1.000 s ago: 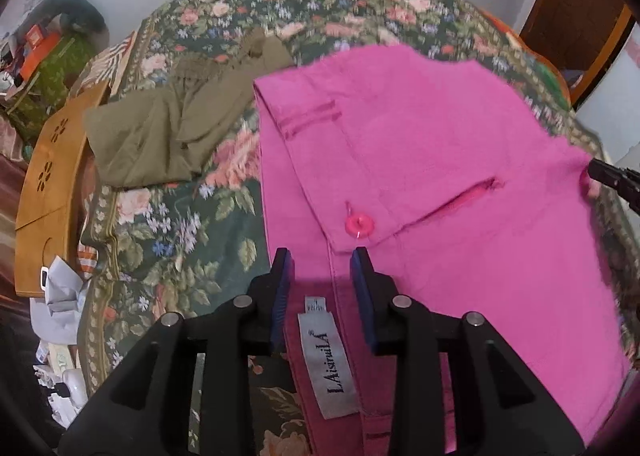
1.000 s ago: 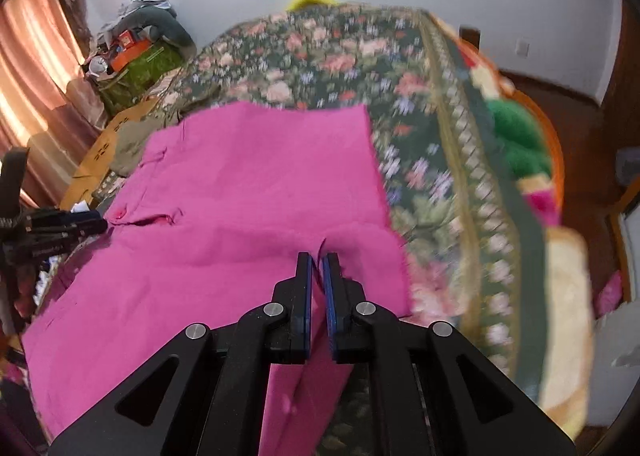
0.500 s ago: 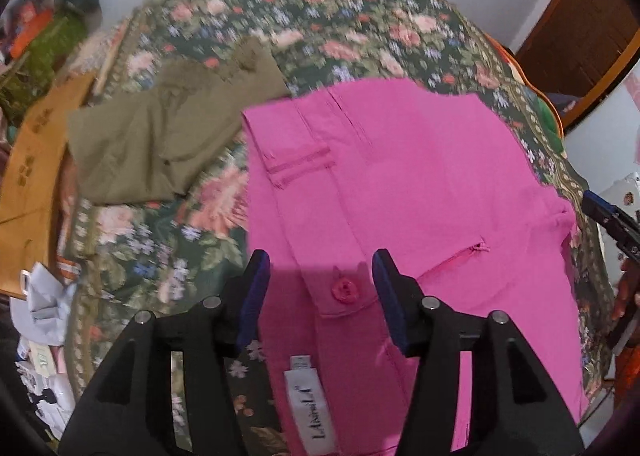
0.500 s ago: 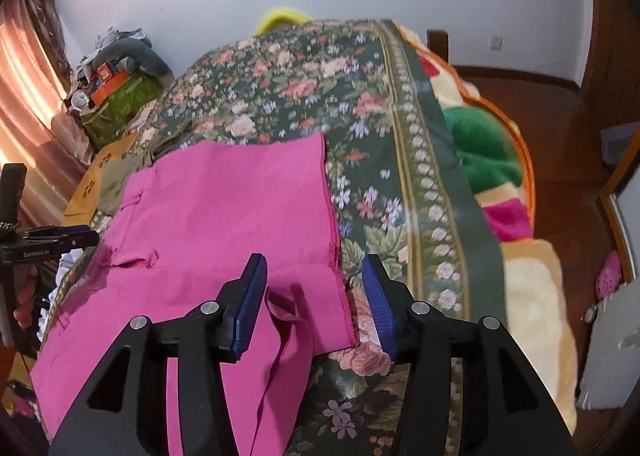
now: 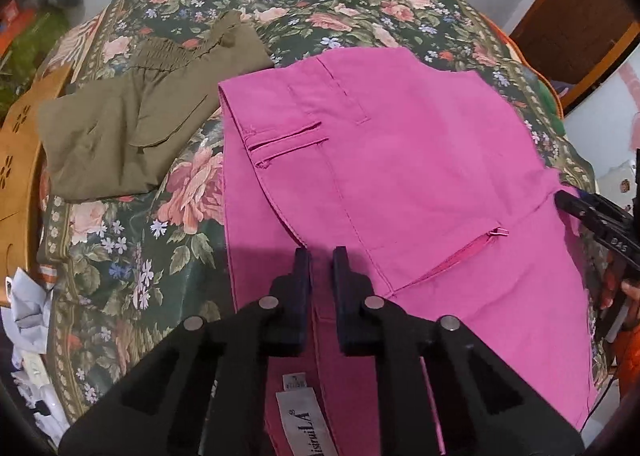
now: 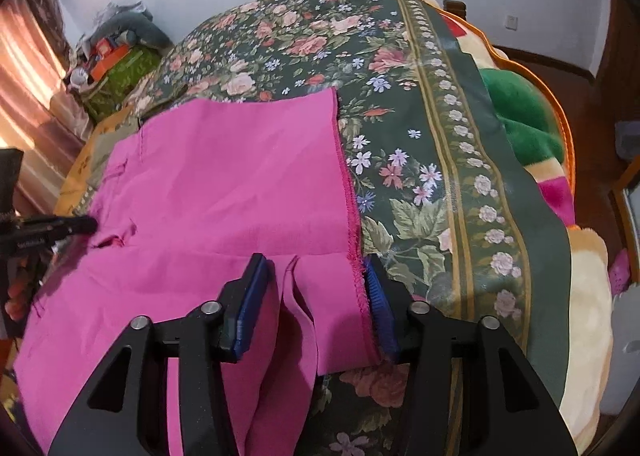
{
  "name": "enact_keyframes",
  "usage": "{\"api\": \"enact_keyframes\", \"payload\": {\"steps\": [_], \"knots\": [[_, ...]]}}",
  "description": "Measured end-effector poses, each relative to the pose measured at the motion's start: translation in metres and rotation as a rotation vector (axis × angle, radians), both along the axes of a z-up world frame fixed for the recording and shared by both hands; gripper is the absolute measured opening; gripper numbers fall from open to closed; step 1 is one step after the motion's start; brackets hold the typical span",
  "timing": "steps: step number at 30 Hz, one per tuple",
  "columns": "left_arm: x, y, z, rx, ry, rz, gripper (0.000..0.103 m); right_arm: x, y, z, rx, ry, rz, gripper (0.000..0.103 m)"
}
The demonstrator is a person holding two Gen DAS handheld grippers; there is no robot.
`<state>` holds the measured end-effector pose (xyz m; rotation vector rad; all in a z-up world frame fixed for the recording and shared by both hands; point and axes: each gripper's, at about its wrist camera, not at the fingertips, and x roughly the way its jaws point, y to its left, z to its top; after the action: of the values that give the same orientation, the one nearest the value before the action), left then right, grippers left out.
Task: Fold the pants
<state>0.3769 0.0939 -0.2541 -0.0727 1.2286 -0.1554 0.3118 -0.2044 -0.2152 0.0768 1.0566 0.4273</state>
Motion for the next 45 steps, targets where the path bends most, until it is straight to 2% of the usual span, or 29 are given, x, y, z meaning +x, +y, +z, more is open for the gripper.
{"api": "enact_keyframes", "payload": {"steps": [3, 5, 9, 16, 20, 23, 26, 29, 32, 34, 37, 41, 43, 45], "knots": [[0.0, -0.002, 0.002, 0.036, -0.025, -0.026, 0.01, 0.0, 0.004, -0.007, -0.013, 0.012, 0.024, 0.016], [0.001, -0.004, 0.005, 0.07, -0.043, -0.028, 0.009, -0.002, 0.007, -0.009, -0.01, 0.016, 0.042, 0.011], [0.001, -0.008, 0.009, 0.147, -0.076, -0.039, 0.009, -0.009, 0.013, -0.009, -0.057, -0.028, 0.042, 0.01], [-0.006, -0.007, -0.001, 0.201, -0.082, -0.012, 0.009, -0.009, 0.013, -0.009, -0.08, -0.052, 0.013, 0.008], [-0.006, 0.001, -0.003, 0.165, -0.072, -0.004, 0.009, -0.008, 0.015, -0.011, -0.09, -0.045, 0.016, 0.008], [-0.003, 0.009, -0.003, 0.108, -0.049, 0.007, 0.009, -0.005, 0.012, -0.013, -0.063, -0.019, 0.017, 0.008], [-0.004, 0.011, 0.0, 0.083, -0.037, 0.002, 0.01, -0.004, 0.01, -0.011, -0.042, -0.002, 0.024, 0.009], [-0.008, 0.017, 0.007, 0.045, -0.014, 0.03, 0.013, -0.007, 0.006, -0.004, -0.048, -0.017, 0.031, 0.013], [-0.012, 0.025, 0.019, 0.023, -0.037, 0.068, 0.016, -0.007, 0.001, 0.005, -0.087, -0.044, 0.01, 0.017], [-0.014, 0.029, 0.03, 0.048, -0.077, 0.086, 0.026, -0.006, -0.004, 0.012, -0.092, -0.048, -0.012, 0.024], [-0.016, 0.032, 0.047, 0.096, -0.15, 0.099, 0.04, -0.004, -0.013, 0.028, -0.046, -0.074, -0.051, 0.033], [-0.011, 0.038, 0.067, 0.106, -0.219, 0.115, 0.054, 0.0, -0.016, 0.052, -0.016, -0.138, -0.07, 0.045], [-0.006, 0.039, 0.077, 0.116, -0.255, 0.125, 0.065, 0.005, -0.015, 0.065, -0.007, -0.174, -0.071, 0.057], [0.0, 0.041, 0.084, 0.135, -0.285, 0.131, 0.073, 0.011, -0.012, 0.075, -0.004, -0.207, -0.076, 0.063]]}}
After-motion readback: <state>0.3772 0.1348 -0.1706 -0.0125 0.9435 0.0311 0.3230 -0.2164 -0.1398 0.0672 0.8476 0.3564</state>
